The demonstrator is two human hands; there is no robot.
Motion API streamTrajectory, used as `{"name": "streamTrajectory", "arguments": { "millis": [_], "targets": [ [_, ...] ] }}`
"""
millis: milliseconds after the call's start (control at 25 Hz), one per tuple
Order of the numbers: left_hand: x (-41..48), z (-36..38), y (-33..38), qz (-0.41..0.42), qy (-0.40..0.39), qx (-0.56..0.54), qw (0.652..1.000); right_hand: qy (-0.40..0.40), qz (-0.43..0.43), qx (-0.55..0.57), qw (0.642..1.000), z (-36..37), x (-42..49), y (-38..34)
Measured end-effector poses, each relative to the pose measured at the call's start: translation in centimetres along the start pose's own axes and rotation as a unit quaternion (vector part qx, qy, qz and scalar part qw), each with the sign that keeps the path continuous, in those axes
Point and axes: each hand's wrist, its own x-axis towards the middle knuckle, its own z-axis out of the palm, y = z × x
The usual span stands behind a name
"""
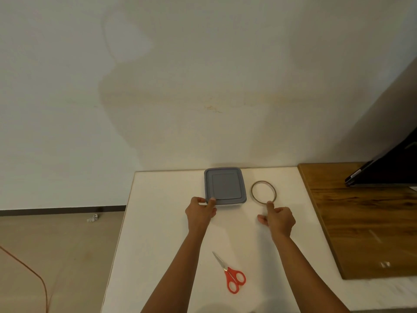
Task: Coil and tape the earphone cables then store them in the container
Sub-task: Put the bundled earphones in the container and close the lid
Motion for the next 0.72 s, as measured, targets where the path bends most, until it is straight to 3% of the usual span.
{"name": "streamTrajectory", "arguments": {
  "millis": [80,120,240,320,400,480,600,720],
  "targets": [
    [-0.8,-0.3,-0.3,0.011,0.007,0.023,1.0,-0.092,-0.081,-0.105,0.987,-0.7,-3.2,1.2],
    [-1.2,-0.5,-0.5,0.01,0.011,0.036,0.999,-0.161,-0.123,-0.171,0.964,-0.8,-5.0,1.8],
    [-2.1,-1.1,-1.4,0.0,0.009,0.061,0.998,-0.316,-0.169,-0.391,0.848,-0.6,-9.8,3.3],
    [-2.8,-1.4,-1.6,0.007,0.001,0.093,0.996,-0.315,-0.199,-0.521,0.768,-0.1,-11.7,4.1],
    [-3.3,-1.5,-1.7,0.014,-0.01,0.123,0.992,-0.291,-0.226,-0.566,0.738,0.4,-12.6,4.6],
    [-3.5,-1.6,-2.0,0.016,-0.016,0.14,0.99,-0.282,-0.224,-0.544,0.758,0.4,-12.8,5.2],
    [-3.4,-1.5,-2.5,0.021,-0.006,0.126,0.992,-0.254,-0.184,-0.475,0.822,-0.8,-11.2,5.4],
    [-3.6,-1.2,-3.1,0.019,-0.013,0.099,0.995,-0.129,-0.146,-0.395,0.898,-3.0,-6.4,4.4]
  ]
}}
